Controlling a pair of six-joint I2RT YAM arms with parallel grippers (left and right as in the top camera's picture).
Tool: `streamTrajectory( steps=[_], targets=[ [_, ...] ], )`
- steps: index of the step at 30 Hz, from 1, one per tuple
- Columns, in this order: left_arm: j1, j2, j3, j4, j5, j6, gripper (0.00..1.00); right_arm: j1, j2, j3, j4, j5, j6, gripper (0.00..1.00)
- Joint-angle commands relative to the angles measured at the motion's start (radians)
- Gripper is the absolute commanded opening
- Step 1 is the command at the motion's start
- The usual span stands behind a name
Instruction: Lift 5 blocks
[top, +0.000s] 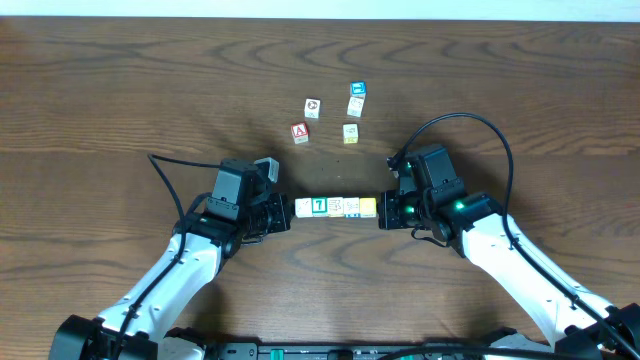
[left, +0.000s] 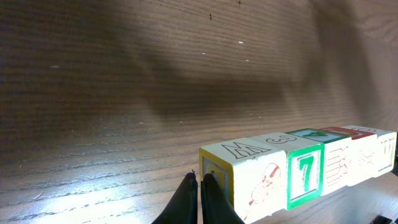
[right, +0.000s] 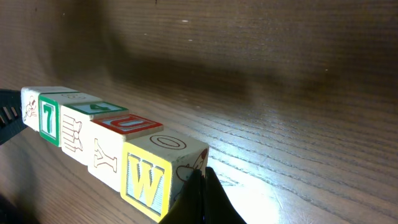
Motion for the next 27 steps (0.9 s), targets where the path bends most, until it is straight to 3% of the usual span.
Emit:
streamTrajectory(
  steps=[1,27],
  targets=[
    [-0.048,-0.035,0.068,0.036,0.254,-0.017,0.07,0.079,-0.006,0.031,0.03,-0.294,-0.007,0.01],
    [-0.048,-0.064,0.068,0.035,0.254,-0.021,0.07,0.079,-0.007,0.055,0.025,-0.296,-0.007,0.01]
  ],
)
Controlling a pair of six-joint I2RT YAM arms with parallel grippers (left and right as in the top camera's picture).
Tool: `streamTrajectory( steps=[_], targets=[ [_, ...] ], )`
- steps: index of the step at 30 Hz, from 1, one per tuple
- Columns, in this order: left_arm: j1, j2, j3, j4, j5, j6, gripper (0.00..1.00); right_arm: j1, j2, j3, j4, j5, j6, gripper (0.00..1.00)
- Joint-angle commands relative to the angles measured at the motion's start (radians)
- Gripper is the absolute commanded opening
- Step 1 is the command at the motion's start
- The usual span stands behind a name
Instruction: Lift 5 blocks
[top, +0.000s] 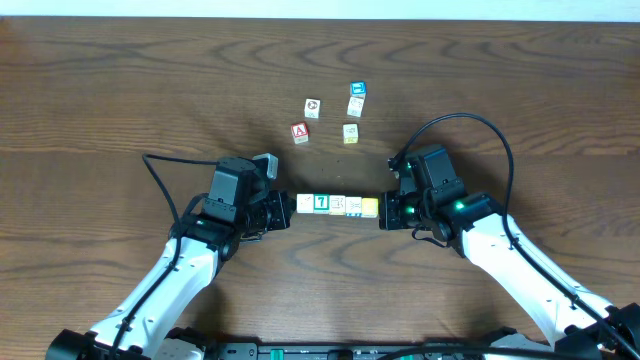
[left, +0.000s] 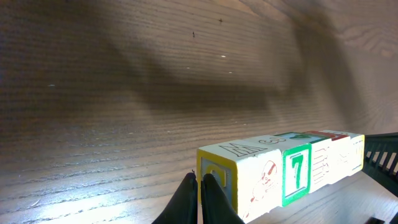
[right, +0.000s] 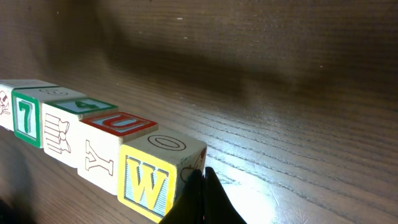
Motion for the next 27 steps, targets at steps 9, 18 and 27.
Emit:
streamTrajectory(
  steps=[9,18,27],
  targets=[
    [-0.048,-0.019,0.068,0.032,0.255,-0.024,0.07,0.079,-0.007,0.069,0.026,-0.307,-0.008,0.01],
    [-0.048,-0.02,0.069,0.032,0.255,-0.025,0.07,0.079,-0.008,0.071,0.023,-0.307,-0.008,0.01],
    [-0.048,-0.021,0.08,0.032,0.256,-0.027,0.07,0.079,-0.008,0.074,0.023,-0.307,-0.008,0.01]
  ],
)
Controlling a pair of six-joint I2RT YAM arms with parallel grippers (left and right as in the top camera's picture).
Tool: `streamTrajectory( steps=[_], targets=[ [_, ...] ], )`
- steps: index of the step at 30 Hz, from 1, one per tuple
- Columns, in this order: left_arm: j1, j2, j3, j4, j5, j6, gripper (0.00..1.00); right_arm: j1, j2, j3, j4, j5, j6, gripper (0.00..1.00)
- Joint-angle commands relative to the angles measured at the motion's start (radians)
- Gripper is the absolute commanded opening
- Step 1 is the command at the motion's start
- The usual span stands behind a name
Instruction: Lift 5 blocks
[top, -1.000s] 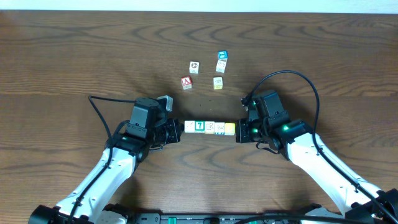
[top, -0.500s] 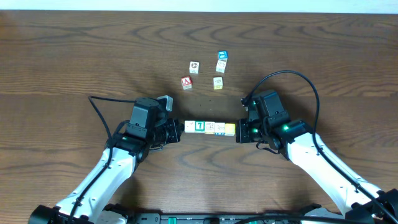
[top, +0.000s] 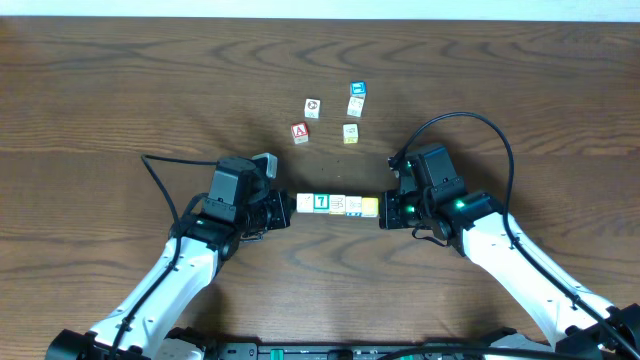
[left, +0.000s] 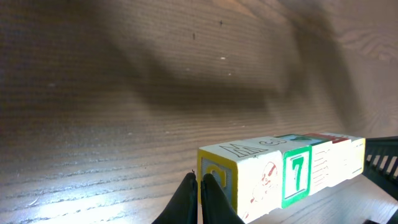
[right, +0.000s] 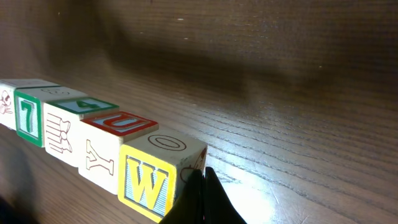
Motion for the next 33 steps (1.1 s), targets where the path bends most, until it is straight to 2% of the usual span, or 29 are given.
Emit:
streamTrajectory(
  steps=[1,33],
  targets=[
    [-0.048,-0.021,0.077,0.032,0.259,-0.009,0.07,0.079,-0.008,0.063,0.038,-0.307,-0.008,0.01],
    [-0.048,-0.021,0.081,-0.003,0.262,0.003,0.07,0.065,-0.054,0.085,0.011,-0.281,-0.018,0.01]
  ],
)
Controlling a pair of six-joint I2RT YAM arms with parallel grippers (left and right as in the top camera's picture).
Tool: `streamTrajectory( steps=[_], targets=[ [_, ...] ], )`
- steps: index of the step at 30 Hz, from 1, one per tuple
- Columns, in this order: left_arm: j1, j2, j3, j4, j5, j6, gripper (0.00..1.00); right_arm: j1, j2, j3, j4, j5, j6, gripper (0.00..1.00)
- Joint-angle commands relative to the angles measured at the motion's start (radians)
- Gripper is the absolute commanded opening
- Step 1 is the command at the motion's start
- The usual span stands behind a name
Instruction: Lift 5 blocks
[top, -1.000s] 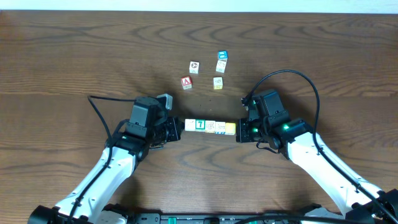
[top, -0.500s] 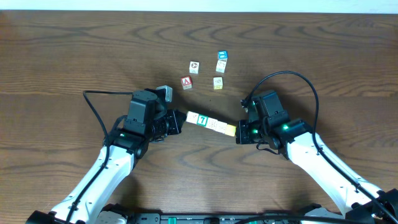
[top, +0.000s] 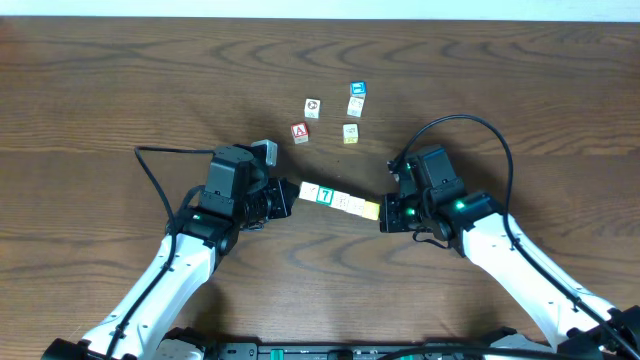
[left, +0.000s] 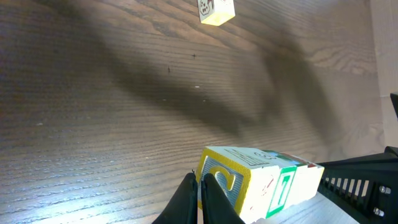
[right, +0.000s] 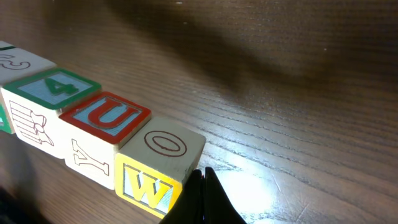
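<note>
A row of lettered wooden blocks (top: 338, 200) lies slanted at mid-table, squeezed end to end between my two grippers. My left gripper (top: 290, 196) is shut, its closed tips (left: 200, 182) pressing the yellow C block (left: 227, 179) beside the green 7 block (left: 283, 188). At the other end my right gripper (top: 382, 213) is shut too, its tips (right: 202, 178) against the yellow W block (right: 148, 188), next to the red U block (right: 106, 118) and the green 4 block (right: 53, 87). Whether the row is off the wood cannot be told.
Several loose blocks (top: 312, 106) sit behind the row, among them a red A block (top: 299, 131) and a yellow one (top: 351, 132); one loose block (left: 216, 9) shows at the top of the left wrist view. The wooden table (top: 100, 90) stretches to all sides.
My left gripper has moved away from me and the row's left end has gone with it, so the row now slants. The right gripper holds almost the same spot. Both stay shut.
At each earlier moment the row lay straight between my two shut grippers, pressed at both ends and shifting only slightly. Now its left end has swung toward the loose blocks, still pinched between the grippers.
</note>
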Motion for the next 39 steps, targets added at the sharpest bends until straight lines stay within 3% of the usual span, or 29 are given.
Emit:
streamTrajectory(
  steps=[1,39],
  targets=[
    [-0.052,-0.004,0.024,0.0,0.254,0.005,0.07,0.059,-0.044,0.085,0.05,-0.272,-0.018,0.01],
    [-0.052,-0.004,0.024,0.002,0.254,0.005,0.07,0.053,-0.047,0.109,0.047,-0.23,0.021,0.01]
  ],
)
